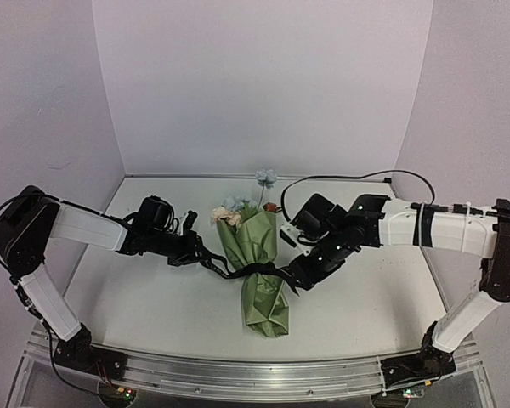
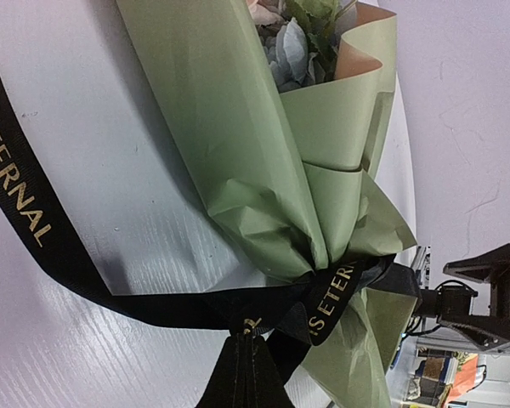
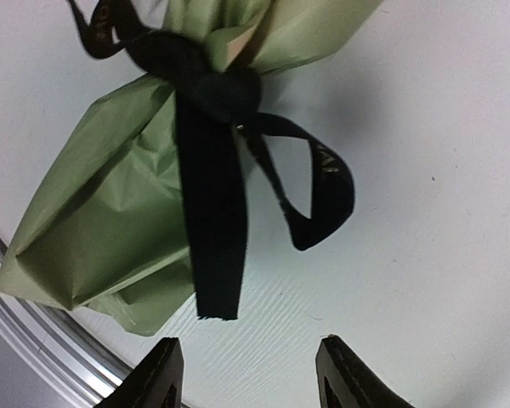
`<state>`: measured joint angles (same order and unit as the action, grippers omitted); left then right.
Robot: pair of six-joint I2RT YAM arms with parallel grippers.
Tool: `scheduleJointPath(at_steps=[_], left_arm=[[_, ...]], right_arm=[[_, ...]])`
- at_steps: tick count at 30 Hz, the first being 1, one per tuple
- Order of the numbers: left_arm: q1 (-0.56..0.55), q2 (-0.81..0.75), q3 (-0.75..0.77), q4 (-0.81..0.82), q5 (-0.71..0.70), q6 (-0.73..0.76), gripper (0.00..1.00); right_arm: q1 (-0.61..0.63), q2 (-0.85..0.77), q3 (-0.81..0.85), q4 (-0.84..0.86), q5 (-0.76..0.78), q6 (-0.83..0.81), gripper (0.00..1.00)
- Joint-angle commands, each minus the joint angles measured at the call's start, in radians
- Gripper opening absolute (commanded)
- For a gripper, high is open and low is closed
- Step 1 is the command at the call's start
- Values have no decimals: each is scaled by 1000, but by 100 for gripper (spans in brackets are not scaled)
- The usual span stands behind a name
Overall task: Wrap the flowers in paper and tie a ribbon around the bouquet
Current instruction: Cross the ribbon over the folded bouquet.
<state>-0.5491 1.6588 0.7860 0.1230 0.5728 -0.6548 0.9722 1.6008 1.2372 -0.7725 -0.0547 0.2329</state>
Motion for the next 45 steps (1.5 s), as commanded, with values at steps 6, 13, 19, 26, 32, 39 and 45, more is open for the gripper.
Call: scheduleJointPath(at_steps=[6, 13, 19, 26, 32, 39, 45], left_arm=[[-2, 4, 43, 5, 0, 0, 0], [-2, 4, 43, 1, 2, 0, 0], [-2, 6, 36, 11, 2, -8, 0], [-3, 7, 5, 64, 30, -39, 15], [-7, -4, 11, 50, 22, -28, 41], [-8, 1, 53, -53, -31, 22, 56], [-12, 28, 78, -74, -4, 35, 57]], right_arm=[[36, 110, 22, 15, 20, -92, 55], [52, 176, 63, 29, 73, -96, 45], [61, 164, 60, 41, 149, -93, 22], [63, 107, 4, 38, 174, -70, 0], [63, 54, -37, 20, 204, -52, 0], [63, 18, -71, 7, 226, -39, 0], [64, -2, -90, 3, 226, -30, 0]])
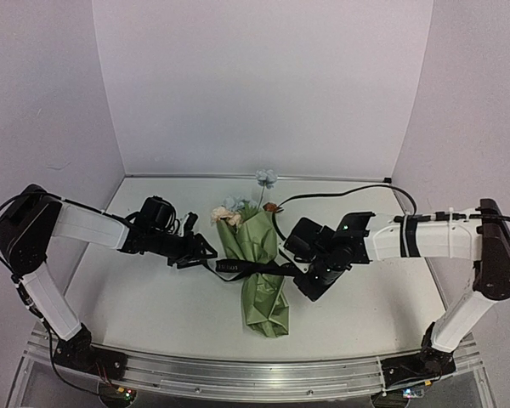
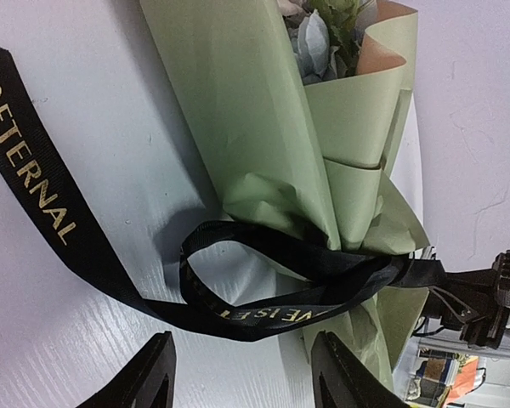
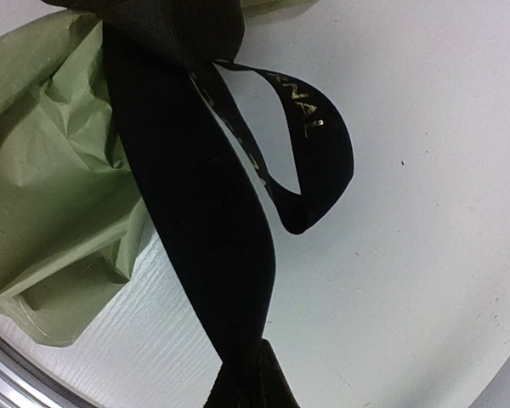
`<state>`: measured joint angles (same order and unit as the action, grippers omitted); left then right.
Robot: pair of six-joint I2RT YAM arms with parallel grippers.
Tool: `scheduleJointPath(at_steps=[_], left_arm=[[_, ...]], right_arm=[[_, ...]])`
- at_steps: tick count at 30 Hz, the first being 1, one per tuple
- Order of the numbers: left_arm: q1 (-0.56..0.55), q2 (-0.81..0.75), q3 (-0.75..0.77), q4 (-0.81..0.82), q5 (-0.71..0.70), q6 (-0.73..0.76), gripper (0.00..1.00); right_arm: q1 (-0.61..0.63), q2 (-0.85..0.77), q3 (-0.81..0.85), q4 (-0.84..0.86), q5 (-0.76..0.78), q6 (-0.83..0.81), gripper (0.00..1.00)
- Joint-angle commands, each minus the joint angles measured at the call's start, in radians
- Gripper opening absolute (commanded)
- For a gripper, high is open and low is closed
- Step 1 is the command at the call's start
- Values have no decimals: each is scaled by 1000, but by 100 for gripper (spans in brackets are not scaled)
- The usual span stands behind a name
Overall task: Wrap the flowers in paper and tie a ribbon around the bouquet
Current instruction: Cross the ribbon over the folded bouquet.
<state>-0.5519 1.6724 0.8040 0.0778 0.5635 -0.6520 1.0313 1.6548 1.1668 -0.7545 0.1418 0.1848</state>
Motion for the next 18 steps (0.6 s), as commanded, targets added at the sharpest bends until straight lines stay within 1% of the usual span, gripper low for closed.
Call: scheduleJointPath(at_steps=[1, 8, 12, 14, 18], left_arm=[[-11, 17, 69, -38, 3, 39, 57], [-11, 63, 157, -100, -4, 59, 54], [-11, 101, 215, -157, -10, 69, 50], [-12, 109, 220, -178, -15, 57, 48], [-22, 89, 185, -182, -42, 0, 48]], right_arm=[[4, -61, -23, -16, 31, 19, 0], [5, -93, -62, -19, 56, 29, 0], [5, -107, -82, -19, 63, 36, 0], [5, -116, -92, -19, 71, 38, 0], [5, -130, -110, -19, 78, 43, 0]])
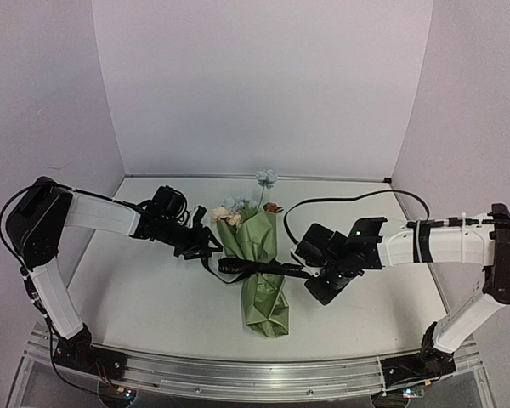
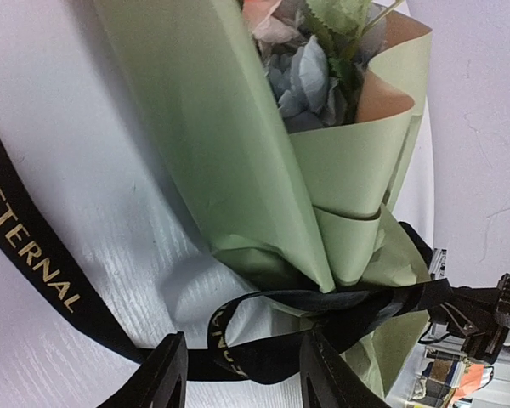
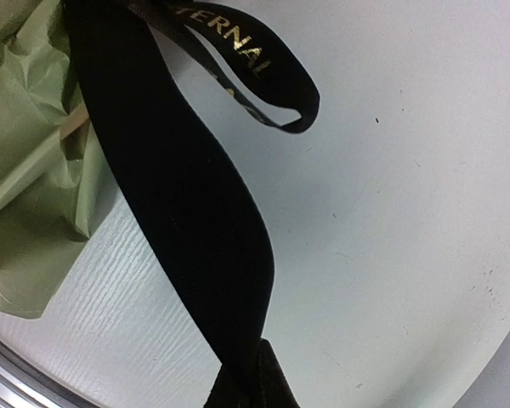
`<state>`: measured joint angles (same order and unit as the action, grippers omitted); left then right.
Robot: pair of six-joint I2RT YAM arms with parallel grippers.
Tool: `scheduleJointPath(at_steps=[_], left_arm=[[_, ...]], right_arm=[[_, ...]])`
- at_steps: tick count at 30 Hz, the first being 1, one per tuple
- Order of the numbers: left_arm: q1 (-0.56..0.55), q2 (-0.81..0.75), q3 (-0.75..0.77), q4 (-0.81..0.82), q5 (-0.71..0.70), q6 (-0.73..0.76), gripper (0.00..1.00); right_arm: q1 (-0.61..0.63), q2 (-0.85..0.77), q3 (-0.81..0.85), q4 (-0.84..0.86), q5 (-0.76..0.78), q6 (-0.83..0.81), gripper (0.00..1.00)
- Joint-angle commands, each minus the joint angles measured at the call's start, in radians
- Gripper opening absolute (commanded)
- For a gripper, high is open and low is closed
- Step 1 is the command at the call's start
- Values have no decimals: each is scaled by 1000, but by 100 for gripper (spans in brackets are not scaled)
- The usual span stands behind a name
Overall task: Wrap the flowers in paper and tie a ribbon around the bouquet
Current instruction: Cross the ribbon over the folded bouquet, then tie the ribbon around the folded bouquet.
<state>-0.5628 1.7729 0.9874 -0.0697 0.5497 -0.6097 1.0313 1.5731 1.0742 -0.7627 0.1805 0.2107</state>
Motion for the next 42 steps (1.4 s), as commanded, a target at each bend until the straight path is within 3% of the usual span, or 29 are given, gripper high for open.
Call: scheduleJointPath(at_steps=[1, 9, 17, 26, 42], left_arm=[[-16, -16, -7, -32, -34, -52, 49], [-49, -26, -21, -1, -21, -137, 54], [-69, -61, -98, 63, -73, -340, 59], [-98, -89, -169, 273, -93, -581, 62], [-157, -42, -144, 264, -132, -619, 59]], right_arm=[[5, -50, -21, -10, 41, 18, 0], [4, -62, -38, -6, 42, 22, 0], [5, -67, -49, 7, 35, 29, 0], [4, -89, -78, 31, 30, 39, 0], [4, -95, -88, 48, 25, 38, 0]])
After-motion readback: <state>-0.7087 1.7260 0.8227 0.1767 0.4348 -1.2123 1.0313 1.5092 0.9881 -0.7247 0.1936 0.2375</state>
